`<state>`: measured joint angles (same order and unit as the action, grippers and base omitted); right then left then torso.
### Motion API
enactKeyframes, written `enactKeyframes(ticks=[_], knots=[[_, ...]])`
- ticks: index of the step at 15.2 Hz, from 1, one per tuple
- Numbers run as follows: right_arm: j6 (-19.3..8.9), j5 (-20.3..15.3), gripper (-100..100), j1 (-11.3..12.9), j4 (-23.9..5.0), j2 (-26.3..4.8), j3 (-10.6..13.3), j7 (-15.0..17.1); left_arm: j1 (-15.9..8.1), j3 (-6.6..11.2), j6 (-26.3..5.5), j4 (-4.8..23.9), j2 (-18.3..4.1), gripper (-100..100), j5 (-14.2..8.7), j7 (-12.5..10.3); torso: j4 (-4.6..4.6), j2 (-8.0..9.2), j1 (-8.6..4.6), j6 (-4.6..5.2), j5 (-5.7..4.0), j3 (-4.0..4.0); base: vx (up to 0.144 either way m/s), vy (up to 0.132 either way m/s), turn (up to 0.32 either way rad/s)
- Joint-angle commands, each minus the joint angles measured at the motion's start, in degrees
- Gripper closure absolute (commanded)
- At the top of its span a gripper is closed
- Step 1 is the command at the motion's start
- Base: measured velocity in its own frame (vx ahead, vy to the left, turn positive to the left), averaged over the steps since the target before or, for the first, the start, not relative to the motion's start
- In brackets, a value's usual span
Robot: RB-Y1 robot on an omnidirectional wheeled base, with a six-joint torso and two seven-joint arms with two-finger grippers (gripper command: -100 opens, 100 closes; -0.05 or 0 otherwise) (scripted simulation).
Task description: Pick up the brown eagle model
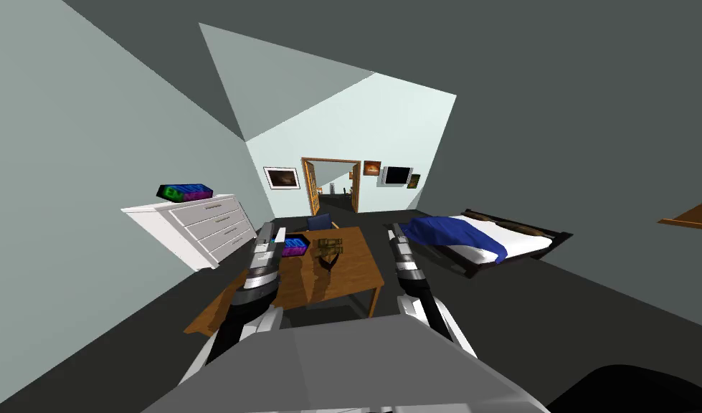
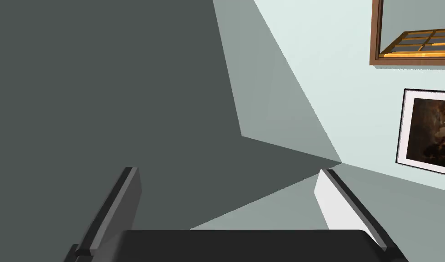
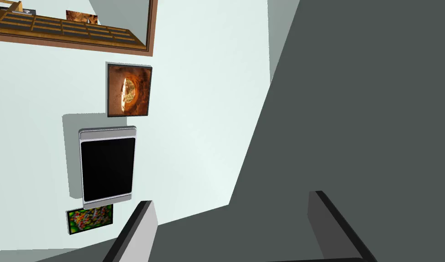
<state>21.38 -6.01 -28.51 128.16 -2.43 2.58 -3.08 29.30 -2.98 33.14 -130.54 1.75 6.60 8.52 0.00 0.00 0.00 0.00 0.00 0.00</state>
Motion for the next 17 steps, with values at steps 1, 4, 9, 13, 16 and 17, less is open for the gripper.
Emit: enactKeyframes(ticks=[1, 4, 9, 13, 16, 17], knots=[[0.0, 0.0, 0, 0.0, 0.0, 0.0, 0.0, 0.0, -0.4, 0.22, -0.7, 1.0, -1.8, -100, -0.1, 0.1, 0.0, 0.0, 0.0, 0.0, 0.0, 0.0, -0.044, -0.008, -0.058], [0.0, 0.0, 0, 0.0, 0.0, 0.0, 0.0, 0.0, -1.2, 0.75, -2.3, 3.5, -4.6, -100, -0.3, 0.4, 0.06, 0.29, 0.07, 0.03, 0.01, 0.16, -0.088, 0.017, -0.125], [0.0, 0.0, 0, 0.0, 0.0, 0.0, 0.0, 0.0, -3.6, 2.2, -6.7, 10.1, -8.6, -100, -0.8, 1.1, 0.06, 0.28, 0.18, 0.04, 0.04, 0.16, -0.067, 0.03, -0.213], [0.0, 0.0, 0, 0.0, 0.0, 0.0, 0.0, 0.0, -4.9, 2.93, -8.9, 13.7, -9.9, -100, -1.0, 1.4, 0.03, 0.14, 0.18, 0.01, 0.04, 0.08, -0.032, 0.029, -0.148], [0.0, 0.0, 0, 0.0, 0.0, 0.0, 0.0, 0.0, -6.2, 3.72, -11.3, 17.5, -10.9, -100, -1.3, 1.8, 0.02, 0.1, 0.2, 0.02, 0.04, 0.06, -0.028, 0.033, -0.214], [0.0, 0.0, 0, 0.0, 0.0, 0.0, 0.0, 0.0, -6.9, 4.14, -12.6, 19.1, -11.4, -100, -1.5, 2.1, 0.02, 0.1, 0.2, 0.03, 0.05, 0.05, -0.038, 0.032, -0.31]])
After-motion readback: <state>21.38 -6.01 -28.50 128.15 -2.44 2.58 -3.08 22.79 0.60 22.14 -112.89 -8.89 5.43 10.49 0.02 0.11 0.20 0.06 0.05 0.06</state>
